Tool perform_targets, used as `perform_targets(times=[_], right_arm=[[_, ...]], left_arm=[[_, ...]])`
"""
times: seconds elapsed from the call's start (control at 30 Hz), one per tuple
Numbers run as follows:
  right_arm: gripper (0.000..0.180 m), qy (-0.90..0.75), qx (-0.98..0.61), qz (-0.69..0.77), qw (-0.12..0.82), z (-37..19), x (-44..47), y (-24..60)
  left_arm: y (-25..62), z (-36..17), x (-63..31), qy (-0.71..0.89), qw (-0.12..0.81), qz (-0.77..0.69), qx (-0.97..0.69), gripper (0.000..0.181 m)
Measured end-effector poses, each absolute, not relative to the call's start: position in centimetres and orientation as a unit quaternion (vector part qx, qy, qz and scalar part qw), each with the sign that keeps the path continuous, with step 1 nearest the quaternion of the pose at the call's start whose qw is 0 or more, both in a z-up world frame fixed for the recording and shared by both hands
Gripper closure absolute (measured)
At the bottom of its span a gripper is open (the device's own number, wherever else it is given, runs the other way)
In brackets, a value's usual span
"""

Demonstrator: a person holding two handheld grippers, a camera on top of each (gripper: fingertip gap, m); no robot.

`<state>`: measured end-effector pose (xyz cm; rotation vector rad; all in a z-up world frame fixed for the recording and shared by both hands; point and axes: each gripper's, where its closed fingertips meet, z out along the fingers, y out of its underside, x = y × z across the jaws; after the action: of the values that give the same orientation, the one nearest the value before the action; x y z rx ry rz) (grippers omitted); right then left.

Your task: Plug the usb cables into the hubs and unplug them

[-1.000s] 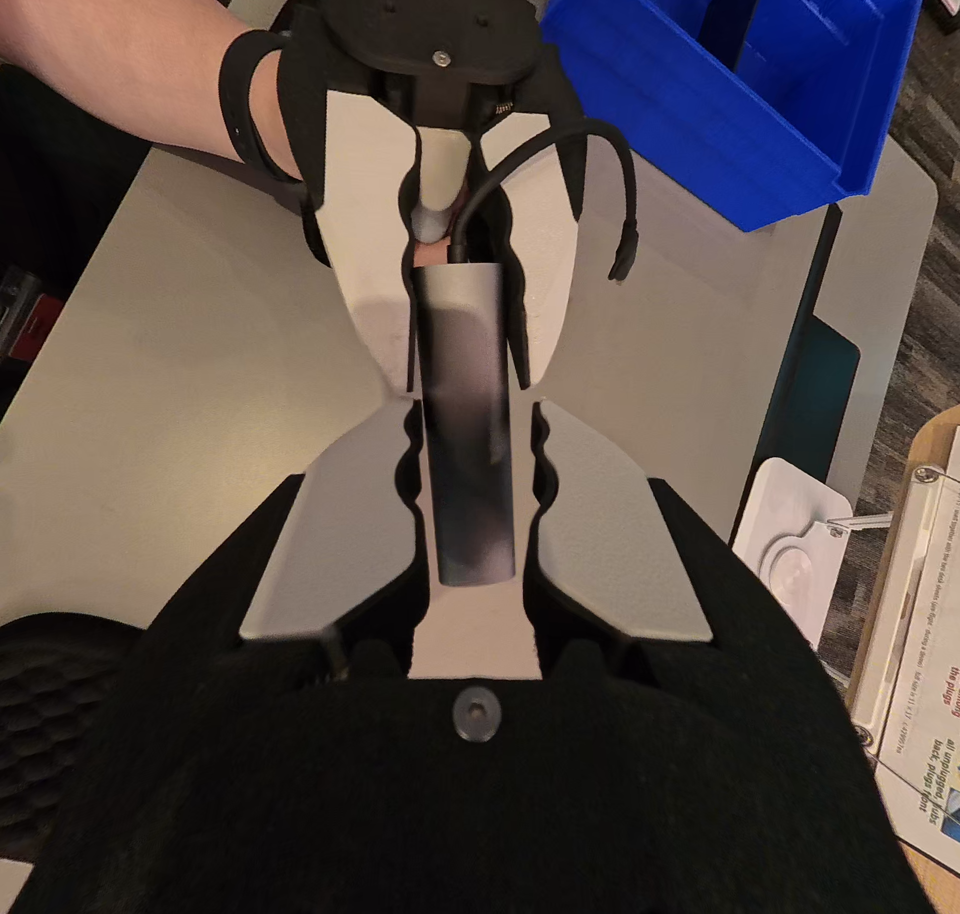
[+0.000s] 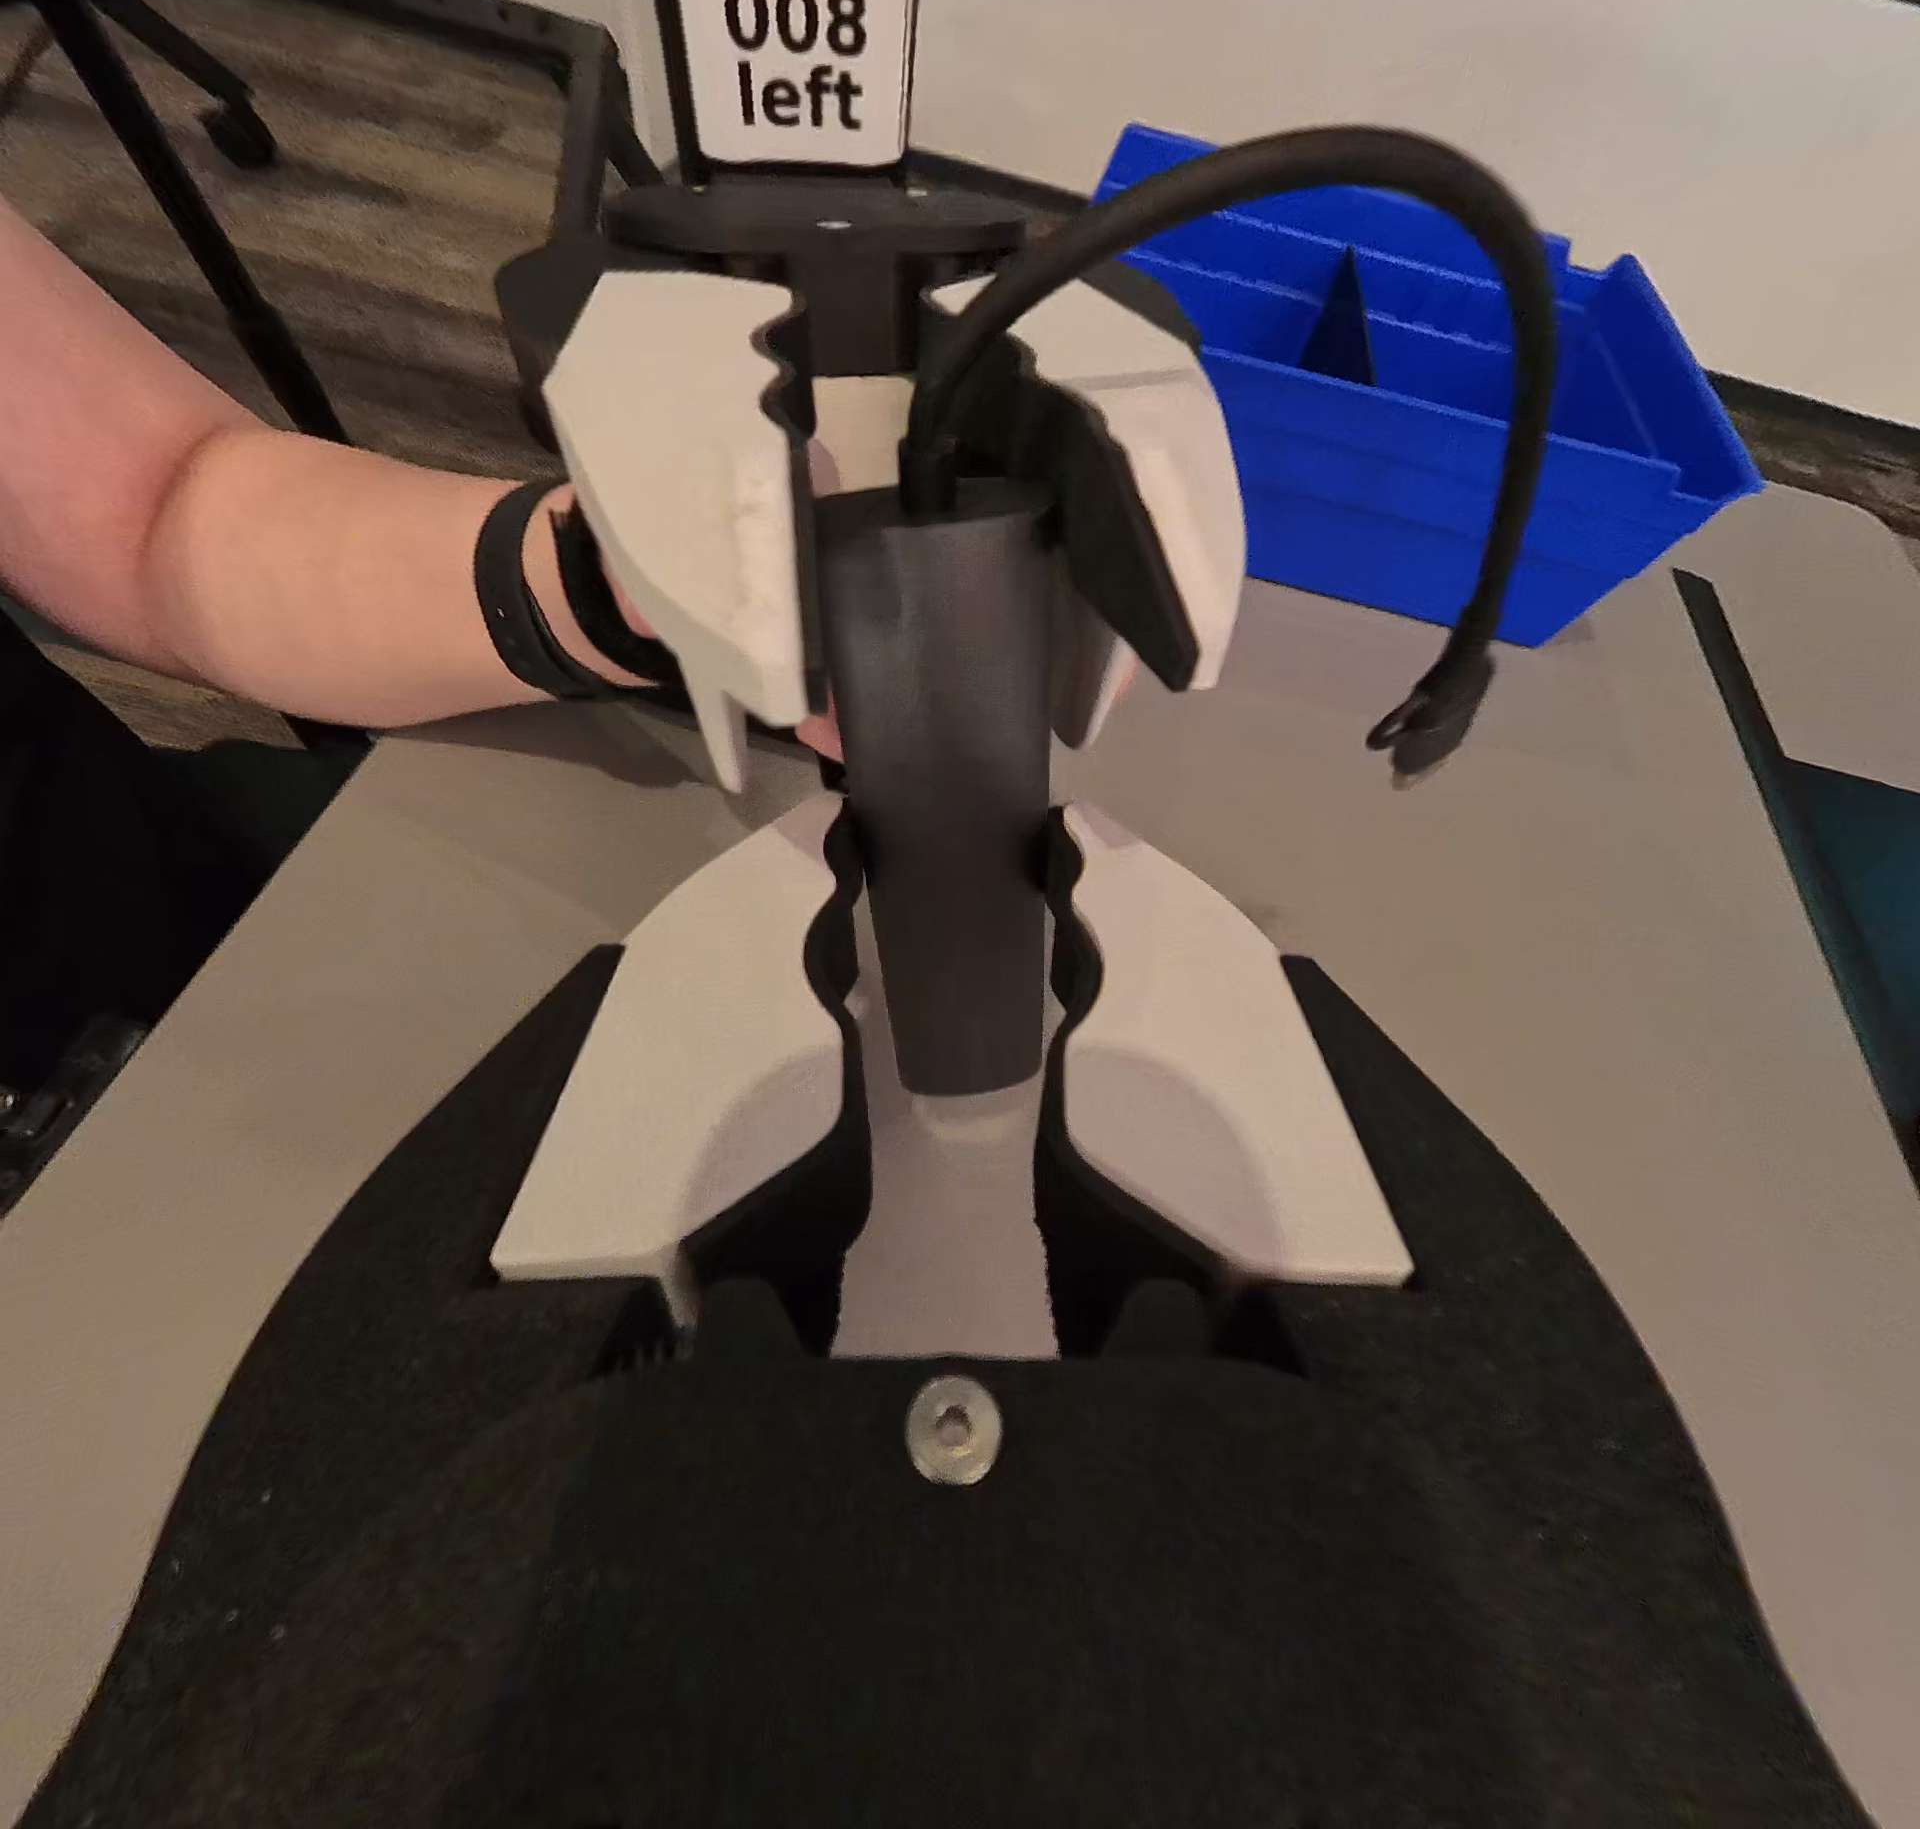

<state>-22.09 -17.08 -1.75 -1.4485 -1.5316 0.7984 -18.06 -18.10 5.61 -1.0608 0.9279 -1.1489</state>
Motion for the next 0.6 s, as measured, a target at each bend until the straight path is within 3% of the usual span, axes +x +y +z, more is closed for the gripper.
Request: perform_targets(times=[0.37,0.6], right_arm=[[0.147,-0.646,-0.617,0.187,0.409,1.6,-16.6,-16.3],[0.148,-0.644,-0.626,0.093,0.43,5.3,-12.2,-16.1]], left_arm=[[-16.9,4.3,-17.5,0.393,0.6,-0.494,-0.491,0.145],[-16.3,0.6,-16.1,0.439,0.529,-0.469,-0.554,0.149]])
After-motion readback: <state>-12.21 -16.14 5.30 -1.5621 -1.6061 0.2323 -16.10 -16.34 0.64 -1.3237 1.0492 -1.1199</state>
